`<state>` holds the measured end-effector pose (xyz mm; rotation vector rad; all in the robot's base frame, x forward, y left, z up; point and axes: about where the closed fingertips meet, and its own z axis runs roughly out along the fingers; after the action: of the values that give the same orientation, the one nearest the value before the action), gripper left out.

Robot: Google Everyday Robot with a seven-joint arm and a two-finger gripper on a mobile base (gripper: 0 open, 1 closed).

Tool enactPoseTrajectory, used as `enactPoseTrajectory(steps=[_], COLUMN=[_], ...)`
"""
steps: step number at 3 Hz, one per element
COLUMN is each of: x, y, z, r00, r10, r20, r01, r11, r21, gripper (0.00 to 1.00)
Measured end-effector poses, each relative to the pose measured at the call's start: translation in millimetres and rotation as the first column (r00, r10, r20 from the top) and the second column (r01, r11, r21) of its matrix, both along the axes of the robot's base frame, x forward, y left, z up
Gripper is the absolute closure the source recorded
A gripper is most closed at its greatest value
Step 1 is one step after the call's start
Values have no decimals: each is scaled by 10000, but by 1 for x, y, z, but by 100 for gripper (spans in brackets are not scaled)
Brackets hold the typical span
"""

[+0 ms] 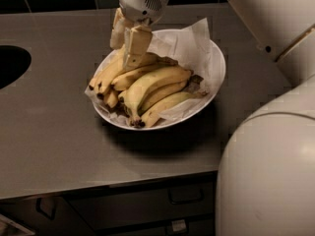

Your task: Pick banana from white bowl

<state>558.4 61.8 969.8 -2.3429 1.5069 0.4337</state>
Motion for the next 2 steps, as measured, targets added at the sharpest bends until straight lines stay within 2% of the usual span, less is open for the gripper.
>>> enactPoseTrajectory(steps=[2], x=[0], y=[-3], z=[-5], r00=[9967], r10=[-534], r20=[-619], r01=[538], r11=[9985], r21=[42], gripper=[44])
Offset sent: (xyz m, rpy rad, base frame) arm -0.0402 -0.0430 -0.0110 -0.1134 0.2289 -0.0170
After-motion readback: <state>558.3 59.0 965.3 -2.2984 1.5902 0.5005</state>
